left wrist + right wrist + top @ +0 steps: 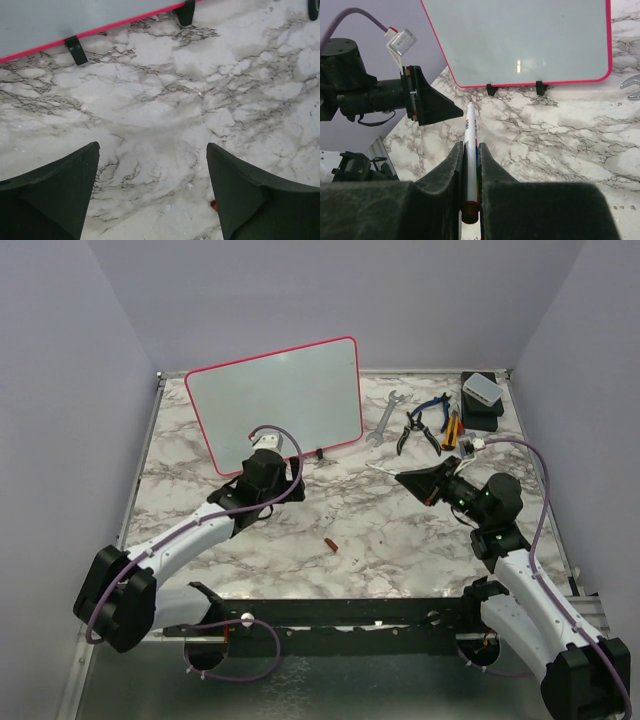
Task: Write a sentence on the whiteboard
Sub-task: Move the whiteboard to the center of the board.
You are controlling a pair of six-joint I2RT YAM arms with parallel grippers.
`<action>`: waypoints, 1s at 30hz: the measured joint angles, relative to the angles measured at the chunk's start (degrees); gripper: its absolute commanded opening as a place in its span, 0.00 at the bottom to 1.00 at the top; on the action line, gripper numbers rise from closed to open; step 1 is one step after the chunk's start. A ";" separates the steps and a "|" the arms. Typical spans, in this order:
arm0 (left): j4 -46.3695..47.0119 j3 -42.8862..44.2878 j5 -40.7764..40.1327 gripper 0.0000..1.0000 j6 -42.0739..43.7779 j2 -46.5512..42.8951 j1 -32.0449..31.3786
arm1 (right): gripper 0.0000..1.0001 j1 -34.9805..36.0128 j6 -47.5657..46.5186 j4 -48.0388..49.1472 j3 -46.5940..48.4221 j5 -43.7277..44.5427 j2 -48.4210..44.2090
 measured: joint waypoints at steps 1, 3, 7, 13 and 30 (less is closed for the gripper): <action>-0.44 0.52 -1.88 0.82 -0.07 0.50 0.13 | 0.01 0.00 0.00 0.09 0.00 0.00 0.07; -0.52 0.74 -5.97 0.81 -0.94 2.25 0.11 | 0.01 0.00 0.02 0.39 0.00 0.00 0.20; 0.02 0.42 -14.14 0.74 -4.15 7.32 -0.04 | 0.01 0.00 0.07 0.94 0.00 0.00 0.37; 5.79 -0.11 -21.27 0.61 -7.58 13.94 -0.02 | 0.01 0.00 0.04 1.60 0.00 0.13 0.28; 19.41 6.12 -29.94 0.46 -7.78 32.65 2.45 | 0.00 0.00 0.02 2.54 0.00 1.29 -0.24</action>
